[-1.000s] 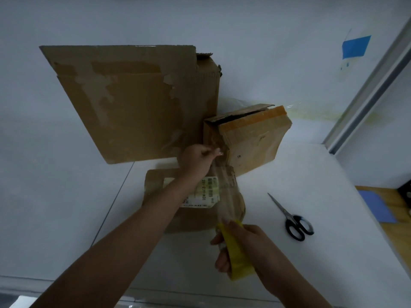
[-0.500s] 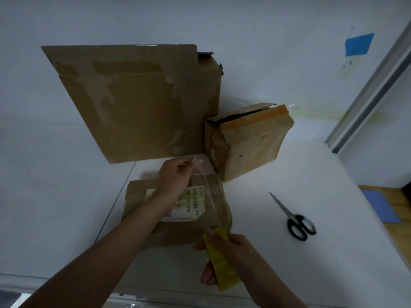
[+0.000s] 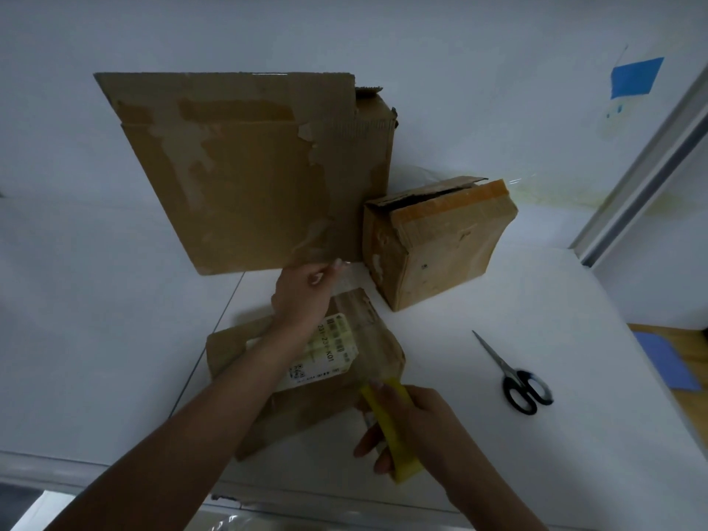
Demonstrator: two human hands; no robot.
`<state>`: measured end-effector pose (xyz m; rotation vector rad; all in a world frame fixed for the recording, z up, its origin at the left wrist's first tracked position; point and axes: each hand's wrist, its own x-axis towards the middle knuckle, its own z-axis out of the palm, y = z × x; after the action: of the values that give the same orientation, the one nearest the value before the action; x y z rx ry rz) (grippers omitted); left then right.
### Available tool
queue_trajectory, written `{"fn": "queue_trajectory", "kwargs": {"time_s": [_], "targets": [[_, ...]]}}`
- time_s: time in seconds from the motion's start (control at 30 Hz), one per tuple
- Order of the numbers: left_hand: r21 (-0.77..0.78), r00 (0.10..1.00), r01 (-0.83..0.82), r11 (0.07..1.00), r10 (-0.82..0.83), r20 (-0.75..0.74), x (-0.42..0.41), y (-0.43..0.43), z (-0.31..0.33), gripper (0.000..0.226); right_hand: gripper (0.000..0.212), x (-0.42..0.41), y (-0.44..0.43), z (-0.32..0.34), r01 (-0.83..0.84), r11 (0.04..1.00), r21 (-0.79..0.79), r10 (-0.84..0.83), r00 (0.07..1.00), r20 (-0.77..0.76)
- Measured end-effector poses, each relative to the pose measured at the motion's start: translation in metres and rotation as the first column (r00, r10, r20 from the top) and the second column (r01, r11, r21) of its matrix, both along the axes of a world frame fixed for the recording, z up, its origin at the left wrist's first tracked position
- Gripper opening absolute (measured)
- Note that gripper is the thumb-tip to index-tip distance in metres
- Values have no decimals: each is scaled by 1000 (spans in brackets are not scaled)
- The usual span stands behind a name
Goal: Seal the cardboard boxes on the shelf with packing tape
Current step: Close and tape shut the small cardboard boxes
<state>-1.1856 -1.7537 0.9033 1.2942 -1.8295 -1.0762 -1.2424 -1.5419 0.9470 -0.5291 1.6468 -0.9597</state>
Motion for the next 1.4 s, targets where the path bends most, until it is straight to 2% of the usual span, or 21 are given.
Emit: {"fn": "queue_trajectory", "kwargs": {"time_s": [0.07,0.13,0.2,0.23,0.37,0.5,0.63,0.97,1.23,1.4], "targets": [[-137,996,-48,989,58,73,2,2,-6,34,46,-3,2,2,-4,1000,12,5,998,-60],[-213,987,-77,974,105,122,3,4,-7,31,53,-4,6,0,-21,1000,23,25,982,-188],[-261,975,-96,960,144,171,1,6,-9,30,57,-5,9,1,-38,999,39,48,955,-292],[-259,973,-110,960,157,172,0,7,-9,30,57,-6,10,1,-42,998,46,53,954,-296],[-162,976,-145,976,168,139,1,3,-7,33,58,-12,9,2,-83,988,130,113,963,-246],[-192,958,-78,978,127,259,0,-1,-10,38,59,-17,9,2,-61,989,133,88,975,-206],[-166,963,-81,983,119,240,-3,-1,-10,39,57,-15,8,1,-36,993,111,50,990,-129],[-171,927,-35,985,96,362,-3,0,-9,43,61,-11,9,-7,-25,991,129,44,987,-151],[-140,847,9,990,67,528,-5,-2,-11,44,61,-11,6,-17,-14,988,157,32,993,-112],[-164,704,63,985,72,707,-9,-2,-11,61,59,-12,6,-20,-6,988,155,20,996,-85]]}}
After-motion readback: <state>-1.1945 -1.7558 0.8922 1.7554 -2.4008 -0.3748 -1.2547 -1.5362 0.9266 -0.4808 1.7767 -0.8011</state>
